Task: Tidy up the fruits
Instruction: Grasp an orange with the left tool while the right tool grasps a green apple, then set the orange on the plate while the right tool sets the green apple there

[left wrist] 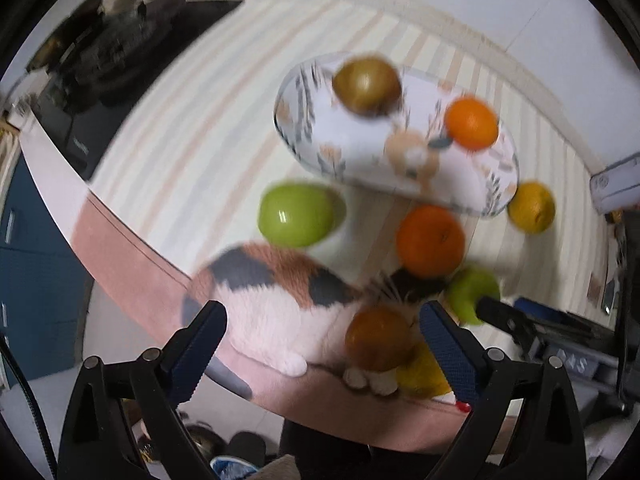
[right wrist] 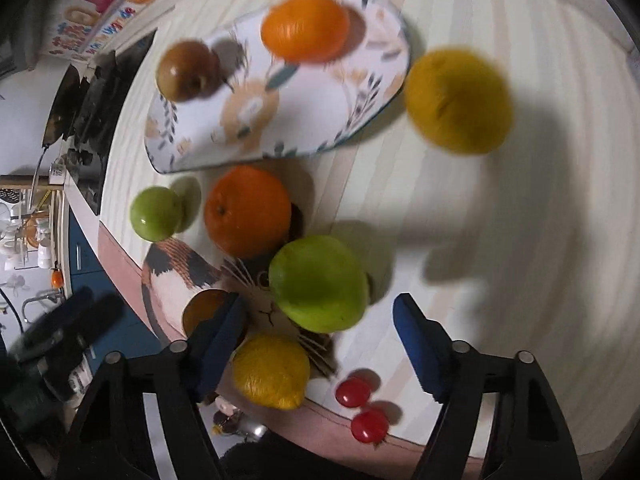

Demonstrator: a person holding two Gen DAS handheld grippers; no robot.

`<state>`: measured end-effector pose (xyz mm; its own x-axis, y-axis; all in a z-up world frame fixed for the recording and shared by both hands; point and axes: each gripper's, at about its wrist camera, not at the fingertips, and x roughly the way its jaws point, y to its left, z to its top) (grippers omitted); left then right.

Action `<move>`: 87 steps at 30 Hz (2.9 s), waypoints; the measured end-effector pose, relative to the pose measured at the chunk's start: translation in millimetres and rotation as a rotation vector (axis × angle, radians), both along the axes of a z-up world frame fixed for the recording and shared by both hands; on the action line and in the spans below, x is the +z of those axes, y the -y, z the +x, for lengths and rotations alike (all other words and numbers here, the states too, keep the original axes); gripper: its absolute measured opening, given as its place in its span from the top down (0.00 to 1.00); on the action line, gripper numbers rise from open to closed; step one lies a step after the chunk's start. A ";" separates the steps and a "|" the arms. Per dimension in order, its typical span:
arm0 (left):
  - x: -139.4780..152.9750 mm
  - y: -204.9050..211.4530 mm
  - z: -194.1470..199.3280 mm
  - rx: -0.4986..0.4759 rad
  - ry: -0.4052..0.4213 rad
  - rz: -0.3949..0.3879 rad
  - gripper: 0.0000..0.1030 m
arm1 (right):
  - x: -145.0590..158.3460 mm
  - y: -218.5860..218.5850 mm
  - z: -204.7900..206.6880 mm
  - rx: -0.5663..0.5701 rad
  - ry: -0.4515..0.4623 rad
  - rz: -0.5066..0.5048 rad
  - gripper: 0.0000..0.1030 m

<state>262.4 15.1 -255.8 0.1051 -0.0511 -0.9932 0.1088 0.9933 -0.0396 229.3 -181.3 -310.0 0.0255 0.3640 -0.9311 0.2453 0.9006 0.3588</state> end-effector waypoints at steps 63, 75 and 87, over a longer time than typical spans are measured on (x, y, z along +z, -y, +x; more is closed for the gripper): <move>-57.2 8.1 148.3 -0.115 -0.132 0.007 0.48 | -5.2 -17.4 120.7 -0.022 0.027 -0.171 0.39; -33.5 -3.1 142.0 -0.053 -0.057 0.021 0.14 | 12.3 -10.0 113.3 -0.007 0.029 -0.192 0.09; 41.4 -9.2 83.1 -0.030 0.118 0.027 0.14 | 82.0 -4.4 66.5 0.026 0.185 -0.281 0.09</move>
<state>345.4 24.3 -214.3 0.2199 -0.0297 -0.9751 0.1413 0.9900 0.0017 295.8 -176.9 -228.0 0.1976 0.0961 -0.9756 0.1752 0.9757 0.1316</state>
